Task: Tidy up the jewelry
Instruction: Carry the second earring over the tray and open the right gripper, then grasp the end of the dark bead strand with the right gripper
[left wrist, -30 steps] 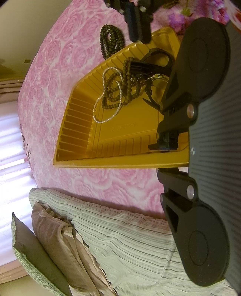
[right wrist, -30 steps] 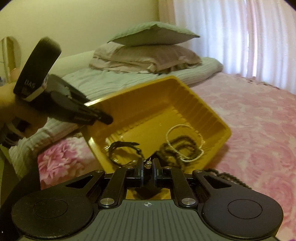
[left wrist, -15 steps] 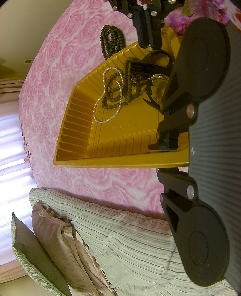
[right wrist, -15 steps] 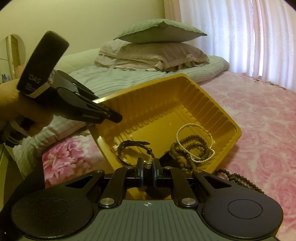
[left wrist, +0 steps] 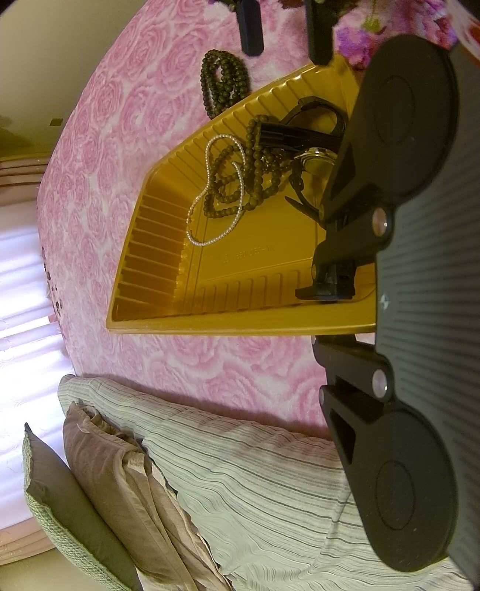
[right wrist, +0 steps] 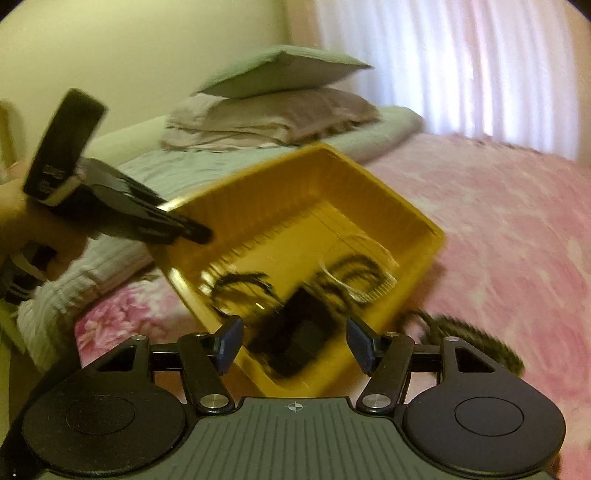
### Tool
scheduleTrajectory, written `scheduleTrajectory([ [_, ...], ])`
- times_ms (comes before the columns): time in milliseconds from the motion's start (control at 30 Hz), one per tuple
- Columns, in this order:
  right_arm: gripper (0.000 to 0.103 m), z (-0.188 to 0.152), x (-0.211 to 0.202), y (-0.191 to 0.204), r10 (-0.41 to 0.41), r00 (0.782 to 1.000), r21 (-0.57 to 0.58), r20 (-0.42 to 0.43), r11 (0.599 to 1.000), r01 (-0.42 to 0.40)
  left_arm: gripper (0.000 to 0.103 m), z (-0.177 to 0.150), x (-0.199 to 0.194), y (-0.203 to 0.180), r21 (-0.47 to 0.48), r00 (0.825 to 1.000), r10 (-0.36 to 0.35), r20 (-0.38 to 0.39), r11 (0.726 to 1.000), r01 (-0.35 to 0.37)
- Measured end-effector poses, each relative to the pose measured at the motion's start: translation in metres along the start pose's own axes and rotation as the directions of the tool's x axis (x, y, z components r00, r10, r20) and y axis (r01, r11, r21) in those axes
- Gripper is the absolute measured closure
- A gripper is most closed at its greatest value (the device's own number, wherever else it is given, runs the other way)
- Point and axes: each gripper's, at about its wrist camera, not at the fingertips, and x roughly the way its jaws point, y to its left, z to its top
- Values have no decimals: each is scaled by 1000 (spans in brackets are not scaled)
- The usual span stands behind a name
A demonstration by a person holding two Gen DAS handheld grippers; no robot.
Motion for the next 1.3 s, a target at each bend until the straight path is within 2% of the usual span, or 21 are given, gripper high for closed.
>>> scheduleTrajectory([
  [133, 41, -18, -12, -30, -109, 994, 103, -18, 989, 110, 100, 0, 0, 0, 0, 1000, -1, 0, 1000, 1],
  [333, 41, -29, -23, -75, -312, 949, 206, -55, 926, 316, 100, 1, -1, 1, -1, 1000, 1, 1, 1000, -1],
  [400, 41, -27, -22, -84, -347, 936, 173, -65, 920, 353, 100, 1, -1, 1, 0, 1000, 0, 0, 1000, 0],
  [467, 42, -24, -17, -86, -368, 927, 86, -74, 924, 373, 100, 2, -1, 1, 1, 1000, 0, 0, 1000, 0],
  [600, 51, -21, -3, -82, -367, 926, -193, -93, 919, 345, 100, 2, -1, 1, 0, 1000, 2, -2, 1000, -2],
  [700, 58, -24, 7, -77, -365, 925, -396, -105, 869, 298, 100, 2, -1, 0, -3, 1000, 3, -3, 1000, -3],
  [833, 66, -32, 22, -74, -378, 917, -592, -124, 770, 238, 100, 1, 0, 0, -2, 1000, 5, -5, 1000, -5],
  [933, 70, -37, 31, -72, -376, 917, -678, -134, 709, 192, 100, 1, 0, 0, -1, 1000, 6, -6, 1000, -6],
  [1000, 72, -39, 37, -70, -376, 917, -715, -136, 678, 172, 100, 1, 1, 0, 1, 1000, 6, -6, 1000, -6],
  [1067, 79, -41, 42, -69, -375, 917, -739, -136, 654, 158, 100, 1, 1, 0, 2, 1000, 6, -6, 1000, -6],
  [1200, 94, -47, 44, -64, -381, 914, -756, -135, 636, 154, 100, 1, 1, 0, 1, 1000, 6, -6, 1000, -6],
  [1300, 96, -48, 40, -62, -392, 912, -738, -119, 650, 183, 100, 1, 1, 0, 2, 1000, 6, -6, 1000, -6],
])
